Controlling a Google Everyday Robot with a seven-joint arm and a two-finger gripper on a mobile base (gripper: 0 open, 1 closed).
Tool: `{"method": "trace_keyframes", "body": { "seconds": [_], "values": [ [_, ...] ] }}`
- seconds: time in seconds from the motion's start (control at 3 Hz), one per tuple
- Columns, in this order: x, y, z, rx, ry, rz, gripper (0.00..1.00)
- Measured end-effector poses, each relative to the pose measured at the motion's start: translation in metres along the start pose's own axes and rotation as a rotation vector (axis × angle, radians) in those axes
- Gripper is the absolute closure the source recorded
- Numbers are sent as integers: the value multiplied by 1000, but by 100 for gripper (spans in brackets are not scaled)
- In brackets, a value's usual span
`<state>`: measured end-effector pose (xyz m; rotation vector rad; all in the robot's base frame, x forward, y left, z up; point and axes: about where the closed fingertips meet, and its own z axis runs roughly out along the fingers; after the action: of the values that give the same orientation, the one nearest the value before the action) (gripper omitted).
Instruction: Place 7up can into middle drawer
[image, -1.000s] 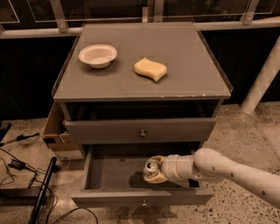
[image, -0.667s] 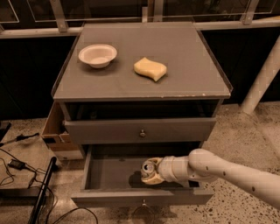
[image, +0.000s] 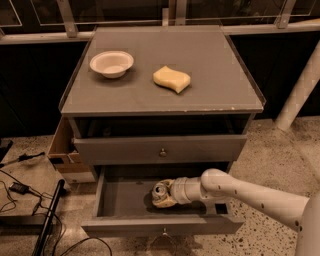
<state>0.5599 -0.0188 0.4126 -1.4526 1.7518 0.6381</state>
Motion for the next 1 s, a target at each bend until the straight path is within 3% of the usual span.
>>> {"method": "trace_keyframes", "body": {
  "seconds": [0.33, 1.0],
  "values": [
    [2, 3, 4, -7, -5, 5, 100],
    [2, 3, 4, -7, -5, 5, 58]
  ]
}}
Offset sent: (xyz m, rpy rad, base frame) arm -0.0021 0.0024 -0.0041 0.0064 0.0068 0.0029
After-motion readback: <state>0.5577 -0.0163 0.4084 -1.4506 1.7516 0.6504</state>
